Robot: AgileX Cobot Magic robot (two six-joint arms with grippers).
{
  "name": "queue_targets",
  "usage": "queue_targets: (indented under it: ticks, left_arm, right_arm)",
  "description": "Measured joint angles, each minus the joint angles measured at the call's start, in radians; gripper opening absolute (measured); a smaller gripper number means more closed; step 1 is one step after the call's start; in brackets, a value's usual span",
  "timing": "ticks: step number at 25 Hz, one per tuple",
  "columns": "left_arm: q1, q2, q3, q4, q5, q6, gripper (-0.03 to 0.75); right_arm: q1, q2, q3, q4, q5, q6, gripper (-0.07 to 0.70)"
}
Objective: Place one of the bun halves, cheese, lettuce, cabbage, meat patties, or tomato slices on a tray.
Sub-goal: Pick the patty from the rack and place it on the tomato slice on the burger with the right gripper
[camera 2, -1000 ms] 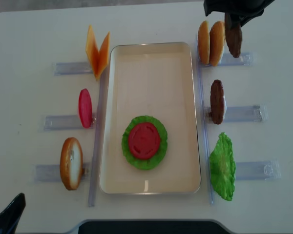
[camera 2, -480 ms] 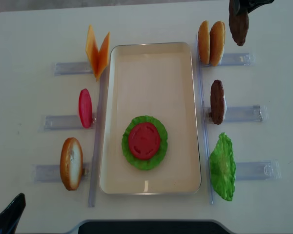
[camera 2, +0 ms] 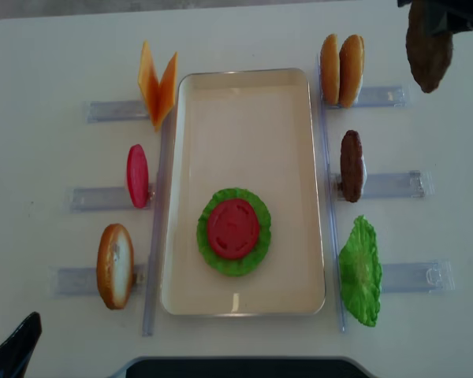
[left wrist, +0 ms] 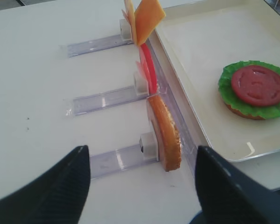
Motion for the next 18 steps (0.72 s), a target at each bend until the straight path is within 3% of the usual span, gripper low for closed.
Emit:
queue_targets:
  ticks: [8, 18]
  left_arm:
    - [0.000, 0.000, 0.000, 0.000, 0.000, 0.000, 0.535]
    - [0.000, 0.000, 0.000, 0.000, 0.000, 0.000, 0.535]
  right_arm:
    - [0.000, -0.246, 0.205, 0.013, 0.005, 0.040, 0.163]
    - [0.000, -0.365, 0.313, 0.030, 0.004, 0.051, 0.163]
